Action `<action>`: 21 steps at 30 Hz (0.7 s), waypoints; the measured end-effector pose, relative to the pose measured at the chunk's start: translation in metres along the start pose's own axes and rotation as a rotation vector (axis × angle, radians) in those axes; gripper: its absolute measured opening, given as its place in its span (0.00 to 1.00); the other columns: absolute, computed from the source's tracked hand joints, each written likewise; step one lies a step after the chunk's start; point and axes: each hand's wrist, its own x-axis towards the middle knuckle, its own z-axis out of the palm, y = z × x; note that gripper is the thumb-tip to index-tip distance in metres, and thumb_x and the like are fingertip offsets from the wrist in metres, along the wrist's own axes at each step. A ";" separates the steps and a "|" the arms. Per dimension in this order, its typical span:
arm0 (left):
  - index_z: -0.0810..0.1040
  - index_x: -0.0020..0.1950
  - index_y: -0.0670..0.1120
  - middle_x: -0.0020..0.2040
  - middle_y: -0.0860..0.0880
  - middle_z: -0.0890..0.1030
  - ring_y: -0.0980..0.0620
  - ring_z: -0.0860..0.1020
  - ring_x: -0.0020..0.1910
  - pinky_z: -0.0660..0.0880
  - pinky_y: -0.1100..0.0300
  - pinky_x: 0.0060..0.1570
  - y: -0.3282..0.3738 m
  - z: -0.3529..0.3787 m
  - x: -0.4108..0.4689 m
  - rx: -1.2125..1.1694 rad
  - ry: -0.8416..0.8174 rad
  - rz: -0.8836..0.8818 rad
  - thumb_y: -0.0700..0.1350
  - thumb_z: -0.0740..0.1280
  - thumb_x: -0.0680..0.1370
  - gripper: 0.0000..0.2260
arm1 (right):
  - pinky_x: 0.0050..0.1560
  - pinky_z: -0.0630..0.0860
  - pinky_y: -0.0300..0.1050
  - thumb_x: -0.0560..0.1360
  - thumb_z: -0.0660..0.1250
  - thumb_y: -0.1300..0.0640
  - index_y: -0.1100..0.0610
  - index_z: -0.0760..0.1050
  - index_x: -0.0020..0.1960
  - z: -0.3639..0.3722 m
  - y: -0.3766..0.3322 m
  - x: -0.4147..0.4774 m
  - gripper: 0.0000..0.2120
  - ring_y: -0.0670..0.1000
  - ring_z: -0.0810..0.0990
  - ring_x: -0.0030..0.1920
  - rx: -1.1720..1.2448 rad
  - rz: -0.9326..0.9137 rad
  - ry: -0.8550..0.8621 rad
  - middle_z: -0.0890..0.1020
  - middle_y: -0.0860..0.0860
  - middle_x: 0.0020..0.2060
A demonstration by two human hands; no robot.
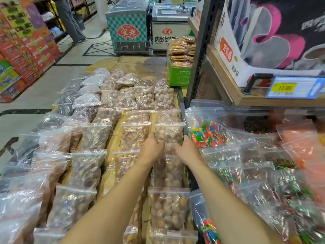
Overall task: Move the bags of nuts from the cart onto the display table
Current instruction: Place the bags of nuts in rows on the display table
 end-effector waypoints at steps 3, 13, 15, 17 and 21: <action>0.66 0.78 0.41 0.63 0.43 0.81 0.43 0.80 0.57 0.78 0.52 0.57 0.002 0.005 0.014 -0.041 -0.073 -0.036 0.45 0.64 0.82 0.24 | 0.76 0.69 0.56 0.87 0.62 0.51 0.54 0.49 0.88 0.003 -0.003 0.012 0.35 0.60 0.70 0.79 -0.009 0.025 -0.034 0.68 0.55 0.82; 0.55 0.86 0.53 0.58 0.47 0.85 0.42 0.85 0.52 0.82 0.43 0.58 -0.001 0.012 0.024 -0.091 -0.074 -0.005 0.44 0.68 0.80 0.37 | 0.65 0.76 0.51 0.87 0.61 0.48 0.45 0.44 0.88 0.001 -0.015 0.028 0.36 0.60 0.76 0.73 -0.057 -0.016 -0.084 0.71 0.54 0.80; 0.55 0.86 0.53 0.58 0.47 0.84 0.43 0.85 0.53 0.82 0.44 0.59 -0.001 0.010 0.023 -0.084 -0.073 -0.006 0.44 0.68 0.81 0.37 | 0.60 0.77 0.49 0.87 0.61 0.47 0.45 0.44 0.88 0.001 -0.016 0.028 0.36 0.59 0.78 0.72 -0.056 -0.017 -0.088 0.71 0.55 0.80; 0.56 0.86 0.52 0.64 0.45 0.83 0.43 0.83 0.60 0.80 0.46 0.64 0.004 0.004 0.020 -0.059 -0.076 0.017 0.45 0.67 0.82 0.35 | 0.53 0.74 0.46 0.88 0.60 0.49 0.46 0.44 0.89 0.002 -0.016 0.027 0.36 0.58 0.80 0.69 -0.059 -0.006 -0.082 0.73 0.56 0.79; 0.61 0.85 0.46 0.75 0.43 0.75 0.44 0.77 0.69 0.75 0.50 0.68 0.014 -0.013 0.016 -0.016 -0.076 0.050 0.47 0.66 0.84 0.29 | 0.71 0.73 0.57 0.87 0.61 0.48 0.49 0.47 0.88 0.003 -0.022 0.021 0.35 0.62 0.71 0.77 -0.097 0.017 -0.001 0.67 0.58 0.81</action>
